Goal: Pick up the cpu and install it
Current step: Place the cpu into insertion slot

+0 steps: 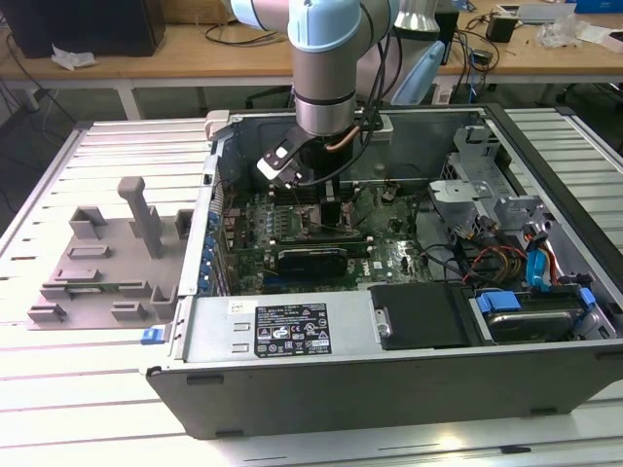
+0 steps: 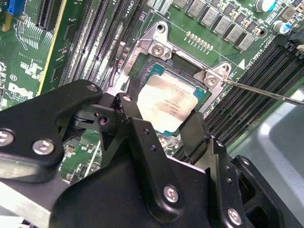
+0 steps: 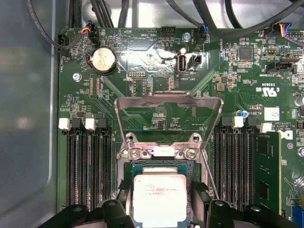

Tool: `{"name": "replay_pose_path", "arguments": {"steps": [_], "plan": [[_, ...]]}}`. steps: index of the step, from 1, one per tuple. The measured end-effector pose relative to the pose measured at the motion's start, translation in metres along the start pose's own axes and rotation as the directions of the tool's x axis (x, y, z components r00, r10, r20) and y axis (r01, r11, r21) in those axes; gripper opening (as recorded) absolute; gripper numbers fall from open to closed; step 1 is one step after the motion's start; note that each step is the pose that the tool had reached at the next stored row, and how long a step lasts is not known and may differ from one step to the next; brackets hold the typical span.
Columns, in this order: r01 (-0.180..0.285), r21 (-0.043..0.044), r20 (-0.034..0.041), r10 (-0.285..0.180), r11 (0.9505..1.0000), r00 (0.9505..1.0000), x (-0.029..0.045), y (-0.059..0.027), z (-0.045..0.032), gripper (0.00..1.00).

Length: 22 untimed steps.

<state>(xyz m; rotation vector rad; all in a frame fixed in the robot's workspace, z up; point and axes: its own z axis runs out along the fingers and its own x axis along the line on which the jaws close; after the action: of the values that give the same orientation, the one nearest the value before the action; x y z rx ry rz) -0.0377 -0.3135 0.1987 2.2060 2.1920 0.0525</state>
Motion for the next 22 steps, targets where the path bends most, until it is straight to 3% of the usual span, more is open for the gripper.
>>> {"name": "replay_pose_path", "arguments": {"steps": [3, 5, 7, 12, 22], "plan": [[0.000, 0.0000, 0.0000, 0.000, 1.0000, 1.0000, -0.0002, 0.0000, 0.0000, 0.61], [0.000, 0.0001, 0.0002, 0.000, 1.0000, 1.0000, -0.0002, 0.0000, -0.0001, 0.54], [0.000, 0.0001, 0.0001, 0.000, 1.0000, 1.0000, -0.0003, 0.0000, 0.0000, 0.54], [0.001, 0.0000, 0.0088, -0.001, 1.0000, 1.0000, -0.0003, 0.0001, -0.0016, 0.54], [0.000, -0.0005, 0.0087, 0.000, 1.0000, 1.0000, -0.0004, -0.0001, 0.0019, 0.55]]}}
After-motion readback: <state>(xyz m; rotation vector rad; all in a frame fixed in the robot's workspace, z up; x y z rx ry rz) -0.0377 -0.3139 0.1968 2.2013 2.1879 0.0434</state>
